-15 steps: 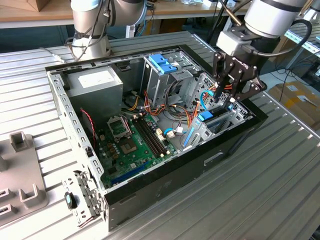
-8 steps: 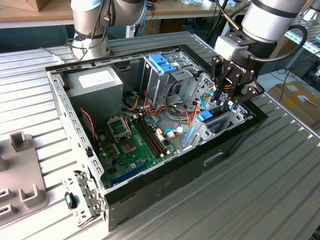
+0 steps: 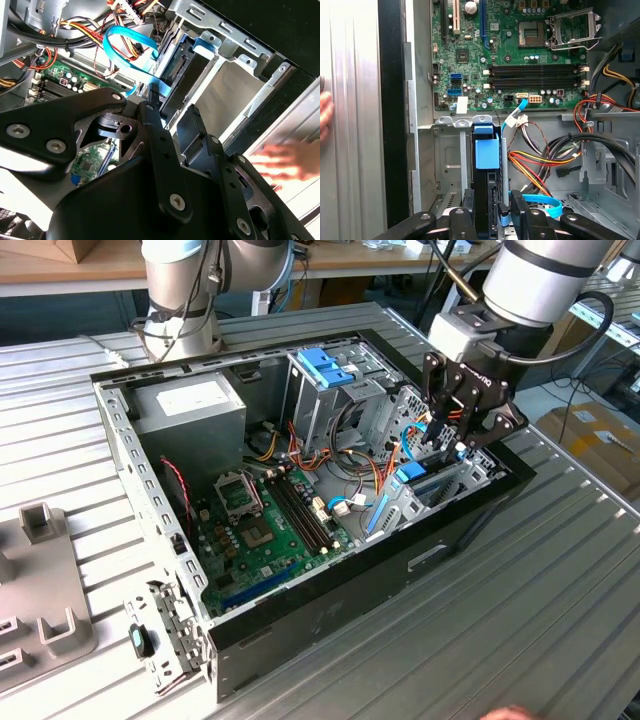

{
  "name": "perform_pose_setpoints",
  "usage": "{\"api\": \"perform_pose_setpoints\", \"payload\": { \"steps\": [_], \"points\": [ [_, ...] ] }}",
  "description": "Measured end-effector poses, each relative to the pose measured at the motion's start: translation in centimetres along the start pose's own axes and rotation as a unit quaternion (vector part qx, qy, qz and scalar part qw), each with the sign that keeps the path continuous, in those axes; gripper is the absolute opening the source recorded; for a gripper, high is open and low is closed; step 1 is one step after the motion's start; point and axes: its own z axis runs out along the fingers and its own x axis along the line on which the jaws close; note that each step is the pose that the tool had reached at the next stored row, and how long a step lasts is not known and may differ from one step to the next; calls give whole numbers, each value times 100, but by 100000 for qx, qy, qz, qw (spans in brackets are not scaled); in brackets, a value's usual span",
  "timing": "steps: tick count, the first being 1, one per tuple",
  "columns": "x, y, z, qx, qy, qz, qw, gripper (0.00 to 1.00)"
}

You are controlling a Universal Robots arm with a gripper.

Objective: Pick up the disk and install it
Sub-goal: 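Insert the first disk wire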

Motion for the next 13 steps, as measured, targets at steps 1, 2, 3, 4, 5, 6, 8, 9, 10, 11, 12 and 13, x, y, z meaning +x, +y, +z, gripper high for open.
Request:
{"api": "perform_pose_setpoints", "payload": {
  "steps": [1, 2, 3, 4, 5, 6, 8, 9, 10, 11, 12, 13],
  "points": [
    [0, 0, 0, -1, 2, -2, 100000, 42],
    [0, 0, 1, 0, 1, -2, 100000, 42],
    [0, 0, 1, 0, 1, -1, 100000, 42],
    [0, 0, -14, -2, 1, -2, 100000, 42],
    [1, -1, -37, 1, 5, -1, 100000, 42],
    [2, -1, -64, 0, 1, -3, 100000, 42],
    [2, -1, -73, 0, -14, -3, 100000, 42],
    [2, -1, -73, 1, -15, -3, 100000, 42],
    [2, -1, -74, 0, -10, -1, 100000, 42],
    [0, -1, -76, 1, 0, -1, 100000, 42],
    [-8, 0, -76, 0, 6, -1, 100000, 42],
    [-24, 2, -76, 0, -4, 0, 100000, 42]
  ]
}}
